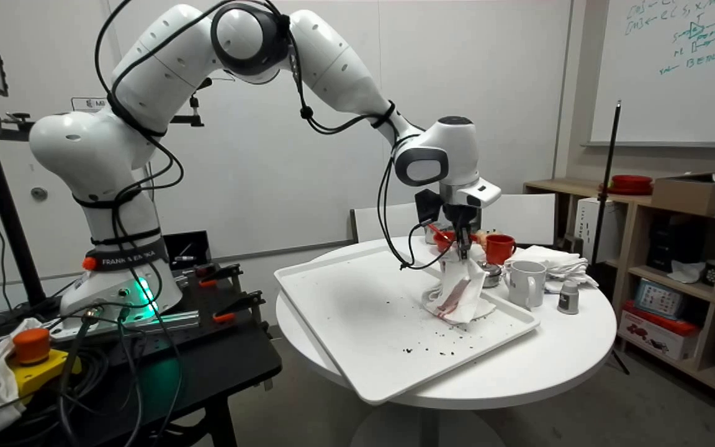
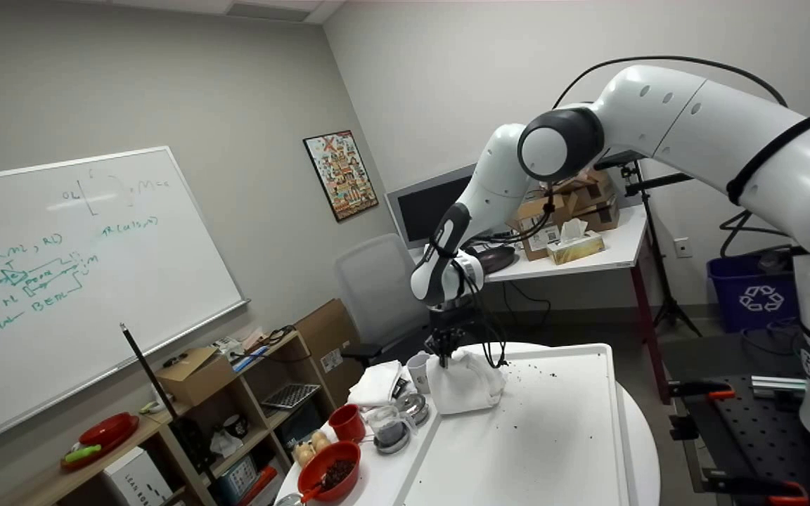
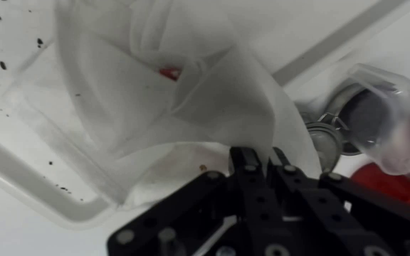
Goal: Use the towel to wipe the tray
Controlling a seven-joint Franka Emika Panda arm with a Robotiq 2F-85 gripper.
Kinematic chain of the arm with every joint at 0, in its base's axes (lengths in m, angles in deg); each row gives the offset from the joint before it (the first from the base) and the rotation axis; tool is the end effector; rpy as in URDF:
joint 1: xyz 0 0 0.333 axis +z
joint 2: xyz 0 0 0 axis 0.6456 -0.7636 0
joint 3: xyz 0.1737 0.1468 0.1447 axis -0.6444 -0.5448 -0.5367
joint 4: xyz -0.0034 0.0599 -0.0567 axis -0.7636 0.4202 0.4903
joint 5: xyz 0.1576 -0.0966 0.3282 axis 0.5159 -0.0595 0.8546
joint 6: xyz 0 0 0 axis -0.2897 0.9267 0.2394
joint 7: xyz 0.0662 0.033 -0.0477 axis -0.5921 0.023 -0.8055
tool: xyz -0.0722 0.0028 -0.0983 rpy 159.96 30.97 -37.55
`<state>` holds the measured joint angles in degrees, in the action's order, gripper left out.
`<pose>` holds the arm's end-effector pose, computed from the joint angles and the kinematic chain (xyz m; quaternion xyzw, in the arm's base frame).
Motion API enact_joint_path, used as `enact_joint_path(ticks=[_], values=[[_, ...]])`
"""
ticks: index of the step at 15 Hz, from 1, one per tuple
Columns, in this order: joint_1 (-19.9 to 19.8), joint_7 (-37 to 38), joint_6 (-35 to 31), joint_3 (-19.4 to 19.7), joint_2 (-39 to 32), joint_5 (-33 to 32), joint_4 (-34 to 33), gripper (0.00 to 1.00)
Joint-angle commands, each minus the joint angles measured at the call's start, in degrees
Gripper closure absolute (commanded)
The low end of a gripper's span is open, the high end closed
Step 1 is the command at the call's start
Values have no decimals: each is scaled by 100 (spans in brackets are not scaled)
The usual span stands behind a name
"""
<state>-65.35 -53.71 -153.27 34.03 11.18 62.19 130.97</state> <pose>0.6151 -0.2747 0.1453 -0.9324 0.3312 -0.1144 0.0879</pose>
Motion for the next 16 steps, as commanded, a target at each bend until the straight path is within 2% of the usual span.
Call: enact_joint_path(ticks=[1,6,10,16], values=[[22,-684,-620,-368,999,321,1238,94],[214,-1286,-544,-805,1428,361,1711,94],[544,-1515,-446,-928,1517,246,1893,94],[1042,-1917,202,-1288,1131,209,1722,94]])
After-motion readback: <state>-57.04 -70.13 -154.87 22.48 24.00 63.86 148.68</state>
